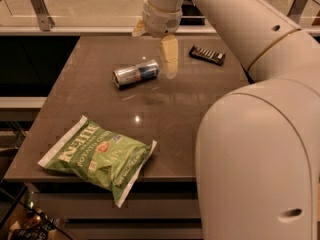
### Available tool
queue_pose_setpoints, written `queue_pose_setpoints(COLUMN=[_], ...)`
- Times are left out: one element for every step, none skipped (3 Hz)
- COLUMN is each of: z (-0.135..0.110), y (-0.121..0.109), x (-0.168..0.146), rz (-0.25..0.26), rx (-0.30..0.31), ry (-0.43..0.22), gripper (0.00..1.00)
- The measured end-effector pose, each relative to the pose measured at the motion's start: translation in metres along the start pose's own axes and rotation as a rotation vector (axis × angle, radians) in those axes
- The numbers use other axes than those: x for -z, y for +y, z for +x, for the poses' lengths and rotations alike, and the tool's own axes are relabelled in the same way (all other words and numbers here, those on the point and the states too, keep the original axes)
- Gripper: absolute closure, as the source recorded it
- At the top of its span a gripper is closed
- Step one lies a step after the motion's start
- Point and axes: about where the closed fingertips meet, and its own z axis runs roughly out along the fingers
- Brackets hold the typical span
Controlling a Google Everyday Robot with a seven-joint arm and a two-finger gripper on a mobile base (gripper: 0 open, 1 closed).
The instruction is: Place redbull can upright
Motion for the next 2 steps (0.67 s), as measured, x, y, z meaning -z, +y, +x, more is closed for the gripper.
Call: queue_pose_setpoints(z=[-0.003,-0.005], y=[-0.005,-0.008], x=[-0.021,-0.038], rz=[-0.033,-0.06], rx=[0.012,0.02], ry=[-0.018,-0.033], gripper=[0.0,0.0])
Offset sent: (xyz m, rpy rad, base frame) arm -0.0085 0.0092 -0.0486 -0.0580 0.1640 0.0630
